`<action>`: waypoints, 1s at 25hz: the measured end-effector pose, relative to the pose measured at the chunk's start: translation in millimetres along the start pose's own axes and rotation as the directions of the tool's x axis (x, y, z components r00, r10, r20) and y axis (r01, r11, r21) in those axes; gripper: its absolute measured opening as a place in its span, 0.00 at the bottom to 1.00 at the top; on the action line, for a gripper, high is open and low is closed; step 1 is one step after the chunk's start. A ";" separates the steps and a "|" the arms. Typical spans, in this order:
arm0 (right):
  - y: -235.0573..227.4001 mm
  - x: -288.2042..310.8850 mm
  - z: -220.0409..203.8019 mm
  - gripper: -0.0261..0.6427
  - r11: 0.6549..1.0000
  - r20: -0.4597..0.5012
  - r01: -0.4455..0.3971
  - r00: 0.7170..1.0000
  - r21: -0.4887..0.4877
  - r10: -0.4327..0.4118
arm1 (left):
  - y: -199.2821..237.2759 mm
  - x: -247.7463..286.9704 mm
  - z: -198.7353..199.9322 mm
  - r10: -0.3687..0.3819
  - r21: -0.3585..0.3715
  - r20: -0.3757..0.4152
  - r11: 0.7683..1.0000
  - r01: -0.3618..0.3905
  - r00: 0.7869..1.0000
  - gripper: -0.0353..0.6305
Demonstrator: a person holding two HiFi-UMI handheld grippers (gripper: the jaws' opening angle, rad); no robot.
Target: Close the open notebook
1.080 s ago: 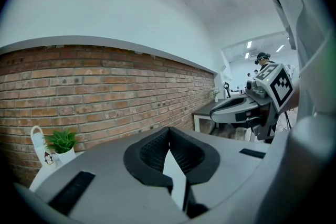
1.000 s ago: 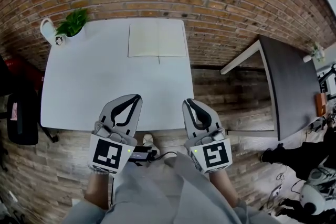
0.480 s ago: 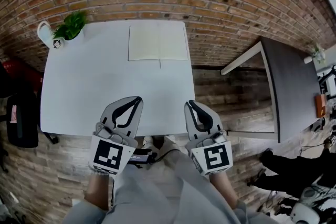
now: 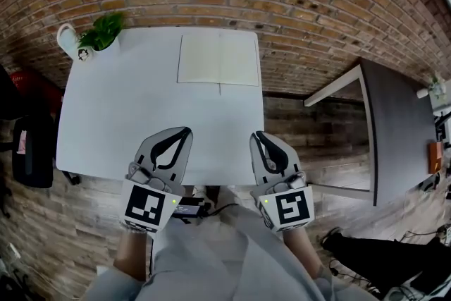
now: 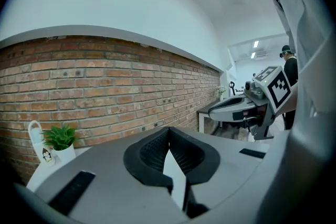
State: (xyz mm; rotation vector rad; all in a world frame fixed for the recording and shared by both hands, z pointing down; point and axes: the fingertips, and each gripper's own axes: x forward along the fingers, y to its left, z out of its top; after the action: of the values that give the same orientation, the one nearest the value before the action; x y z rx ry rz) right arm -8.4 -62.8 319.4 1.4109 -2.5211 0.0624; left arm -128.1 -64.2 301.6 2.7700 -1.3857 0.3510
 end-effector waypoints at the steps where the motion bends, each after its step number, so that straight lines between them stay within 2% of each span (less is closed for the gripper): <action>1: -1.9 1.7 0.2 0.12 1.000 0.000 -0.006 1.000 -0.001 0.006 | 0.7 2.2 0.3 0.007 -0.005 -0.001 1.000 -0.007 1.000 0.08; 13: -30.4 17.5 -7.9 0.12 0.999 -0.013 -0.054 0.998 0.006 0.054 | 2.2 35.1 -3.0 0.052 -0.055 -0.034 0.997 -0.054 0.998 0.08; 20: -44.0 31.8 -13.8 0.12 0.997 -0.015 -0.076 0.997 0.009 0.076 | 11.8 58.1 -15.7 0.079 -0.140 -0.071 0.986 -0.088 0.994 0.08; 22: -47.8 35.9 -16.8 0.12 0.996 -0.020 -0.084 0.996 0.012 0.084 | 14.0 66.0 -21.5 0.079 -0.186 -0.095 0.978 -0.095 0.992 0.08; 25: -54.3 42.4 -21.5 0.12 0.995 -0.027 -0.093 0.995 0.018 0.094 | 20.1 80.1 -26.0 0.083 -0.287 -0.088 0.952 -0.105 0.993 0.08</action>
State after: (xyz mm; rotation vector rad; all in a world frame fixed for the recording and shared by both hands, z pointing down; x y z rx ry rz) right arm 20.5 -123.5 345.8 1.2882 -2.5686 0.1195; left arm -102.6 -136.2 342.3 2.4364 -1.4259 0.2280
